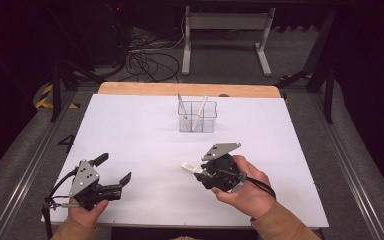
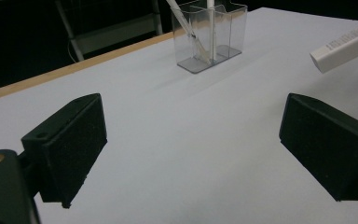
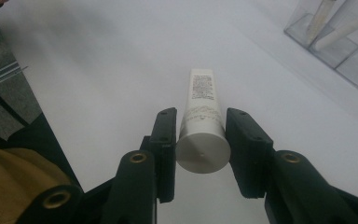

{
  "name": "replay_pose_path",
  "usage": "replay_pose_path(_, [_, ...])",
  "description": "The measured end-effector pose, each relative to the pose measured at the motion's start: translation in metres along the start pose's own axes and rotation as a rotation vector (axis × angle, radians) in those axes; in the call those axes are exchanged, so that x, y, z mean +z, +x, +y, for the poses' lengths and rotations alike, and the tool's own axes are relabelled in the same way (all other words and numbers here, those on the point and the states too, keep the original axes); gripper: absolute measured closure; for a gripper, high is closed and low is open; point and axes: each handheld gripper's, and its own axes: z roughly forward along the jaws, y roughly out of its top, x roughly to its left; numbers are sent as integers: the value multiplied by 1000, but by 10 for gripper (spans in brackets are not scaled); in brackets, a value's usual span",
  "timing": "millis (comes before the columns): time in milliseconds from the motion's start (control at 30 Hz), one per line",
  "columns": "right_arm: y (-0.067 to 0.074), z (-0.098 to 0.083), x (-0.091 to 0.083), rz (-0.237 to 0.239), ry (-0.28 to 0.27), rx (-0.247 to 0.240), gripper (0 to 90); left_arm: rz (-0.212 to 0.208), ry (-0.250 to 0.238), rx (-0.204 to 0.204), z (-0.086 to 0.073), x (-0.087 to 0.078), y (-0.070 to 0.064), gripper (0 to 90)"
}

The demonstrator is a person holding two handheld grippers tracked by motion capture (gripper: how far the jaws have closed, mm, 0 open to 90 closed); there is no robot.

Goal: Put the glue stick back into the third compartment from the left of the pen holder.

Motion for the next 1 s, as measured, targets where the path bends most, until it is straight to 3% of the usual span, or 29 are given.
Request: replay_pose_path(1000, [-43,30,-16,-51,-51,48,655,4,0,-2,-1,-1,0,80])
